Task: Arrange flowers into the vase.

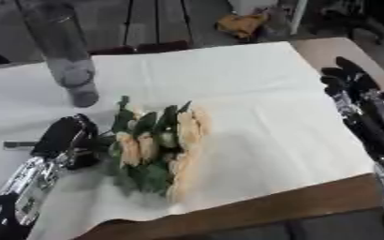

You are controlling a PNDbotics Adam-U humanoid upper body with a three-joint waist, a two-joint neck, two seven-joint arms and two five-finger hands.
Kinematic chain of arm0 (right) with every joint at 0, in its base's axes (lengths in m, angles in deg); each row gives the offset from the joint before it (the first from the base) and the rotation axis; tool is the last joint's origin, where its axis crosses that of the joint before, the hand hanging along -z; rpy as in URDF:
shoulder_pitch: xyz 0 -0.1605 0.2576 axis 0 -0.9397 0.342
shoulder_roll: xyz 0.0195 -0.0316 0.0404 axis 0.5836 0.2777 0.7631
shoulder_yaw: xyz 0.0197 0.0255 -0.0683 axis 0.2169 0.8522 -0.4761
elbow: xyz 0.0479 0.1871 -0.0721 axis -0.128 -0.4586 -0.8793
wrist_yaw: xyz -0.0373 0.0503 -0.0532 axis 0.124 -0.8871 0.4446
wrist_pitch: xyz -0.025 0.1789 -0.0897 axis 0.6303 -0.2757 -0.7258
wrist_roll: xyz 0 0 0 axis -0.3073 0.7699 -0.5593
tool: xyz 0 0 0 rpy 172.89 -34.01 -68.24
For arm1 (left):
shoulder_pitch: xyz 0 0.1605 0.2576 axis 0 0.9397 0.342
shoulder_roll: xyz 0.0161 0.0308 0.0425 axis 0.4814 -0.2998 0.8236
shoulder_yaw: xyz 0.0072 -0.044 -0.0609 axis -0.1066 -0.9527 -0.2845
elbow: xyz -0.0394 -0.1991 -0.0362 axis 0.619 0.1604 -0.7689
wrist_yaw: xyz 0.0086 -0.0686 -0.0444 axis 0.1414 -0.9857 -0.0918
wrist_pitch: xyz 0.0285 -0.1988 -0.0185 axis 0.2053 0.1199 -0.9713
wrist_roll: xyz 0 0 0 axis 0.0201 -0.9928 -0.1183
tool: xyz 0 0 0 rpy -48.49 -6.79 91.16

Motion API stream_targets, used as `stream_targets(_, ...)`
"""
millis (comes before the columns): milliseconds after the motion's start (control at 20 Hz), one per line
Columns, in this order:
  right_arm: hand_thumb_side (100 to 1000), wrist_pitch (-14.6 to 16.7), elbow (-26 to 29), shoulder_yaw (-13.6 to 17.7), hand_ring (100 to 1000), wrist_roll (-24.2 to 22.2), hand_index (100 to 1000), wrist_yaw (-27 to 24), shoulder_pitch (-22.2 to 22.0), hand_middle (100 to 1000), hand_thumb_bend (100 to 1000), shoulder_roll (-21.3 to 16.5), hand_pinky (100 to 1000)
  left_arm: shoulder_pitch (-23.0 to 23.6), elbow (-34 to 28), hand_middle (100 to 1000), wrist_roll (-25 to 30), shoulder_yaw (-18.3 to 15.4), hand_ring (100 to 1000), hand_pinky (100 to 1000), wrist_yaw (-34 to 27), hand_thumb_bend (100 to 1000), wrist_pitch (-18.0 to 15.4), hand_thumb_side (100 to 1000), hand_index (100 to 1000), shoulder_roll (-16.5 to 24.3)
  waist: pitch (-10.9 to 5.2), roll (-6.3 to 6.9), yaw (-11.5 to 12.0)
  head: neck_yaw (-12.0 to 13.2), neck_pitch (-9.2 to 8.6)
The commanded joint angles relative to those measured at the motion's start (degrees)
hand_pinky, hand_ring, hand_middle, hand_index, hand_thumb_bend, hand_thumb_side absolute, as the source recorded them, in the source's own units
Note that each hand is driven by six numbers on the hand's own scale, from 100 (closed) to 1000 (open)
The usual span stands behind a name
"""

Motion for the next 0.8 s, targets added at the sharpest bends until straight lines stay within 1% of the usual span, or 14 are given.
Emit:
stream_targets(50,696,0.0,0.6,0.2,886,-0.2,1000,-0.1,0.6,848,142,-0.8,891,-0.8,-0.7,148,-0.6,0.3,265,317,-0.8,905,0.1,183,251,0.0,-0.09,-0.65,0.1,-0.2,-0.14)
stream_targets(100,696,0.0,0.6,0.2,886,-0.2,1000,-0.1,0.6,848,142,-0.8,891,-0.8,-0.9,106,-0.7,0.3,236,307,-0.8,947,0.2,200,219,0.0,-0.11,-0.65,0.1,-0.2,-0.15)
stream_targets(200,696,0.0,0.6,0.2,886,-0.2,1000,-0.1,0.6,848,143,-0.8,891,-0.8,-1.8,100,-1.4,0.1,221,294,-1.1,941,1.1,205,202,0.0,-0.17,-0.61,0.3,-0.3,-0.19)
stream_targets(250,697,0.0,0.6,0.2,886,-0.2,1000,-0.1,0.6,848,143,-0.8,891,-0.9,-2.3,100,-1.7,0.1,208,286,-1.2,955,1.6,212,199,0.0,-0.19,-0.59,0.3,-0.3,-0.22)
stream_targets(300,697,0.0,0.5,0.2,886,-0.2,1000,-0.1,0.6,848,144,-0.8,891,-0.9,-2.7,100,-2.1,0.1,184,272,-1.3,993,2.0,217,192,0.1,-0.21,-0.57,0.3,-0.3,-0.24)
stream_targets(400,697,0.0,0.5,0.2,886,-0.2,1000,-0.1,0.6,848,144,-0.8,891,-0.9,-3.6,100,-3.0,0.1,117,215,-1.3,1000,2.9,226,169,0.1,-0.25,-0.57,0.3,-0.4,-0.30)
stream_targets(450,697,0.0,0.5,0.2,886,-0.3,1000,-0.1,0.6,848,145,-0.8,891,-1.0,-4.0,100,-3.3,0.1,100,180,-1.2,1000,3.2,243,151,0.2,-0.26,-0.57,0.3,-0.4,-0.34)
stream_targets(550,696,0.0,0.5,0.2,886,-0.3,1000,-0.1,0.6,848,145,-0.8,891,-1.1,-4.7,100,-4.3,0.1,100,132,-1.1,1000,3.8,250,127,0.2,-0.32,-0.60,0.3,-0.4,-0.40)
stream_targets(600,696,0.0,0.5,0.2,886,-0.2,1000,-0.1,0.6,848,145,-0.8,891,-1.2,-5.0,100,-4.9,0.1,100,100,-1.1,1000,4.0,248,100,0.2,-0.36,-0.61,0.3,-0.4,-0.42)
stream_targets(650,696,0.0,0.5,0.3,886,-0.2,1000,-0.2,0.6,848,145,-0.8,891,-1.2,-5.4,100,-5.5,0.0,100,100,-1.3,1000,4.1,216,100,0.2,-0.40,-0.62,0.2,-0.4,-0.46)
stream_targets(800,696,0.0,0.5,0.3,886,-0.2,1000,-0.2,0.6,848,146,-0.8,891,-1.2,-5.7,100,-7.3,-0.1,100,100,-1.9,1000,4.2,207,100,0.3,-0.48,-0.64,0.2,-0.4,-0.52)
